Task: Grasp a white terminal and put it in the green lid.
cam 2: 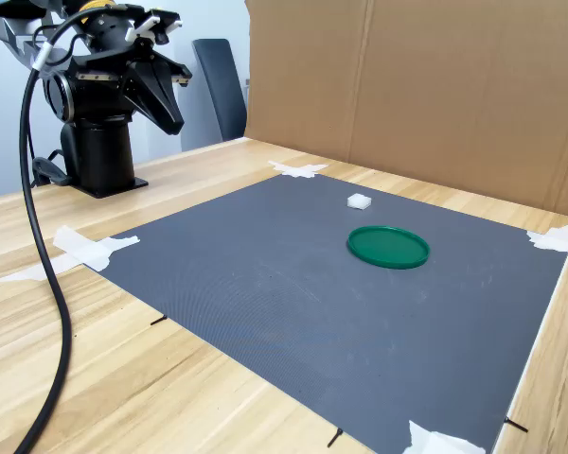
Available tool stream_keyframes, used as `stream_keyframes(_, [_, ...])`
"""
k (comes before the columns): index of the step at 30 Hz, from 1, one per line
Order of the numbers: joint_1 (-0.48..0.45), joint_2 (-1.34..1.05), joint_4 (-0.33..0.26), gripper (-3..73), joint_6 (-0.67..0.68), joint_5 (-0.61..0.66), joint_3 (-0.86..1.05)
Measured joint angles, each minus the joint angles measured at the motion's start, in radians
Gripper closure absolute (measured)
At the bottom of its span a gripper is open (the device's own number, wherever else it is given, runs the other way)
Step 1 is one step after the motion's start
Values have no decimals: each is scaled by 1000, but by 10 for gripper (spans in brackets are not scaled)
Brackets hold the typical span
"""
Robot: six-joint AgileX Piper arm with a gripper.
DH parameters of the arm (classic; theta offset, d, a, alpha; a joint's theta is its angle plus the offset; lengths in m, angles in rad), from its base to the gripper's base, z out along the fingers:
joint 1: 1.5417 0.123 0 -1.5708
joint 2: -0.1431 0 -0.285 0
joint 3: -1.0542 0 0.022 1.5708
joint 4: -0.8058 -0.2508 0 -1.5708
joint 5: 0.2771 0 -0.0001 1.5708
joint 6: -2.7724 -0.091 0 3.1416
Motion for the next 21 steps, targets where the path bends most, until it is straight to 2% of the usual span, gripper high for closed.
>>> stream_keyframes(4, [0, 138, -33, 722, 0, -40, -130])
stream_keyframes(7, [0, 207, -33, 722, 10, -18, -205])
stream_keyframes(8, [0, 287, -33, 722, 45, 58, -301])
stream_keyframes(13, [0, 445, -33, 722, 69, 253, -534])
stream_keyframes(18, [0, 533, -41, 722, 111, 353, -640])
stream_keyframes(19, [0, 564, -50, 722, 149, 383, -661])
stream_keyframes(20, [0, 655, -127, 722, 292, 461, -714])
stream_keyframes(21, [0, 678, -151, 720, 332, 478, -729])
